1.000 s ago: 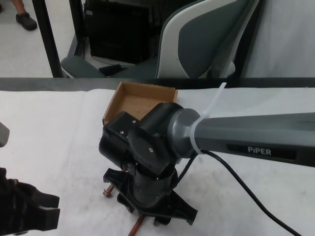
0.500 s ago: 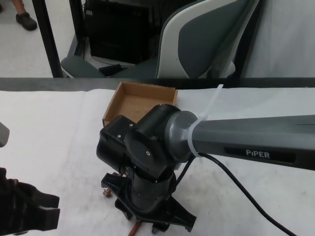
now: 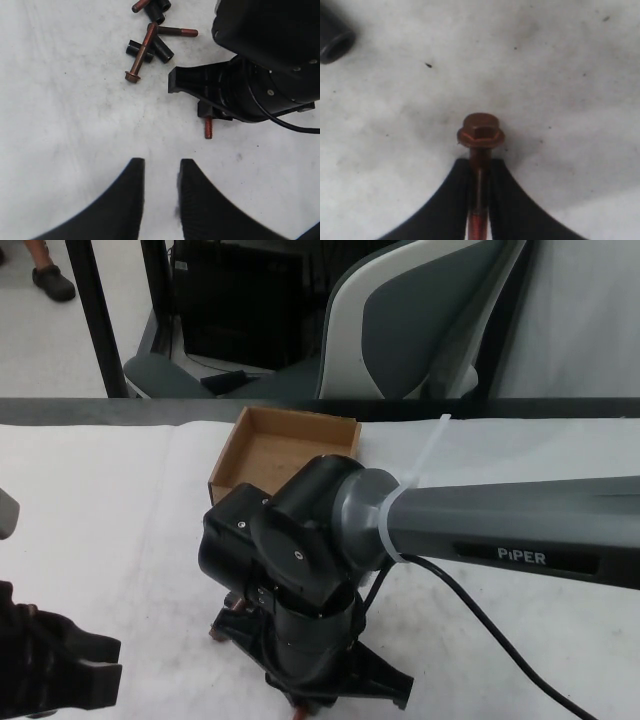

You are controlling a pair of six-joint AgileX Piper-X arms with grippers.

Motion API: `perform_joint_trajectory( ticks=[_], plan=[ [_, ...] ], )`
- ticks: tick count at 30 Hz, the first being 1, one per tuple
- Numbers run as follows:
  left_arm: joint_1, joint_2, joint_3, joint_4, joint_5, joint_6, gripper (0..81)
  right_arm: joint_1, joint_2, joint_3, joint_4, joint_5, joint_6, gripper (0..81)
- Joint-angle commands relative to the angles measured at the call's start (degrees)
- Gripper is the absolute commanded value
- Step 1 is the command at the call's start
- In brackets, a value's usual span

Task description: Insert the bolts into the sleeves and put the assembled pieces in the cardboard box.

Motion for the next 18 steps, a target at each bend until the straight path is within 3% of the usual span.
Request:
perform_joint_trajectory(
  ticks=[1,7,18],
  plan=[
    [0.1,0.2,-0.7,-0.2,-0.3,0.2,23.5,-0.8,0.7,0.4,2.6,2.2,-6.4,0.3],
    [0.1,4.0,-0.7,-0.2,1.8,-1.3,23.5,-2.1,-1.0,0.7,6.3,7.4,-19.6,0.3],
    [0.1,16.8,-5.3,-0.6,3.0,-7.0,24.1,-2.5,-16.8,16.2,-8.5,7.7,-28.3,0.3]
  ],
)
